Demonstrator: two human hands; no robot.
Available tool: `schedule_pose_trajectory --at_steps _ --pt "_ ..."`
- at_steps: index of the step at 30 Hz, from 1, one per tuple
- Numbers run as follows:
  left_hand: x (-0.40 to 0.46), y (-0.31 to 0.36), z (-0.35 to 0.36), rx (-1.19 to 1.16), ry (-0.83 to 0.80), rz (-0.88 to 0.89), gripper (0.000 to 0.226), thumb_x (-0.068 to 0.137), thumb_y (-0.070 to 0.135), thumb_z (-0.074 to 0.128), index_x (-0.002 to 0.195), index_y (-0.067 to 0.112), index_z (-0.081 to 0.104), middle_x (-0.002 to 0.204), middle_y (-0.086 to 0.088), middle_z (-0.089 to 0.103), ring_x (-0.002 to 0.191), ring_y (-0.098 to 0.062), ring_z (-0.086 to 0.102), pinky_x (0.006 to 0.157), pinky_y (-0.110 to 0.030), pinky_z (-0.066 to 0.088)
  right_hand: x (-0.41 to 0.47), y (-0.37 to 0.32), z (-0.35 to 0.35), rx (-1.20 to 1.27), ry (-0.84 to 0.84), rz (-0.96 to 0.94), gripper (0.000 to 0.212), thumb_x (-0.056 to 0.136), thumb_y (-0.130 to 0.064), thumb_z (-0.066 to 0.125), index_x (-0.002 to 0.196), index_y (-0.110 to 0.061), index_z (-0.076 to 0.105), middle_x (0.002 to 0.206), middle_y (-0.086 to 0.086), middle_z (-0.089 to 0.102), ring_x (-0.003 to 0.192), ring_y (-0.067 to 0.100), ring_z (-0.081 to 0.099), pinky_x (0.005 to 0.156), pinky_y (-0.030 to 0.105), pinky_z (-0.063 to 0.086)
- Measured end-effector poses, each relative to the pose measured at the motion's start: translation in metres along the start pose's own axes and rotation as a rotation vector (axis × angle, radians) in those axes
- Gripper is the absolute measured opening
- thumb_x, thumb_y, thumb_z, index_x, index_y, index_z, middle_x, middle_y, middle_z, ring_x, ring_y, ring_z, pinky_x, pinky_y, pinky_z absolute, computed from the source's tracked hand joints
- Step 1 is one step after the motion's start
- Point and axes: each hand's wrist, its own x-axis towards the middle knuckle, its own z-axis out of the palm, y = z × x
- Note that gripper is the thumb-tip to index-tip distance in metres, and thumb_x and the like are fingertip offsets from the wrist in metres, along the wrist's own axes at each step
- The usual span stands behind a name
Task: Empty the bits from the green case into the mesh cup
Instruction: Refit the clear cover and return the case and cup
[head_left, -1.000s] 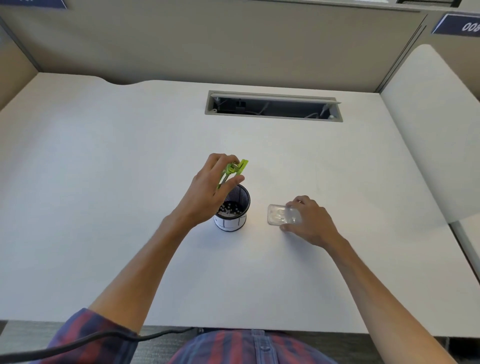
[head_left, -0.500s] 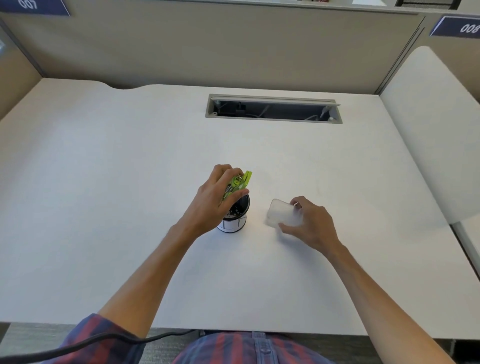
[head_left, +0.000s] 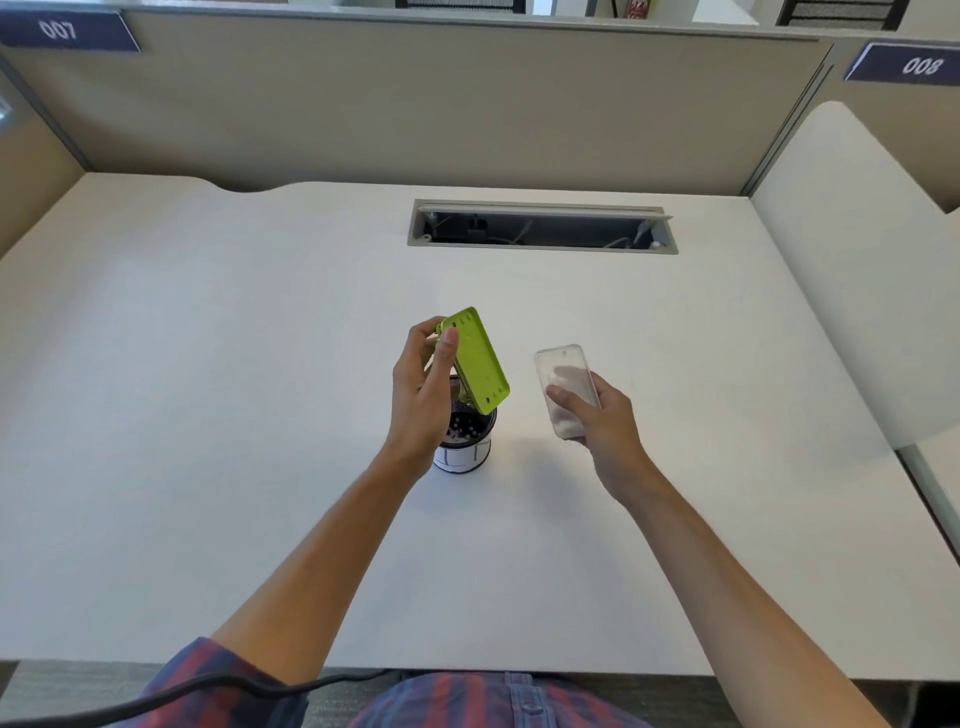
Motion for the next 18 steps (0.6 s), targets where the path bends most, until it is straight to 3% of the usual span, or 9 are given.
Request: schedule_pose_trajectory --at_steps 3,7,12,18 --pt "-0.005 -0.001 0.006 -0.054 -0.009 -0.050 0.033 0.096 0.048 0.050 0.114 0.021 0.058 0.098 -0.008 0.060 0.083 -0.019 0.065 0.077 -0.052 0.058 -0.008 -0.018 0.015 -0.093 0.004 -0.157 0.013 0.094 -0.017 0.062 0.098 -0.026 0.071 0.085 -0.003 0.071 0.066 0.008 0.060 0.054 0.019 0.044" --pt "-0.013 -0.004 0.013 -0.103 -0.051 -0.071 0.032 0.102 0.041 0.048 0.117 0.014 0.057 0.092 -0.004 0.063 0.082 -0.020 0.064 0.075 -0.049 0.058 -0.017 -0.031 0.032 -0.448 0.132 -0.430 0.019 0.096 -0.026 0.056 0.096 -0.014 0.070 0.073 0.005 0.069 0.060 0.013 0.058 0.056 0.029 0.043" --pt "-0.021 -0.003 0.020 -0.103 -0.076 -0.105 0.032 0.101 0.041 0.049 0.119 0.015 0.056 0.092 -0.019 0.056 0.082 -0.030 0.055 0.072 -0.044 0.054 -0.031 -0.035 0.048 -0.826 0.337 -0.662 0.023 0.095 -0.033 0.056 0.110 -0.025 0.072 0.101 -0.009 0.071 0.077 0.015 0.064 0.057 0.026 0.045" --pt "-0.025 0.001 0.021 -0.148 -0.098 -0.158 0.031 0.101 0.038 0.050 0.120 0.014 0.056 0.093 -0.025 0.058 0.083 -0.030 0.057 0.068 -0.033 0.055 -0.040 -0.021 0.056 -0.978 0.224 -0.661 0.049 0.091 -0.053 0.044 0.128 -0.026 0.061 0.121 -0.009 0.057 0.100 0.013 0.055 0.066 0.028 0.049"
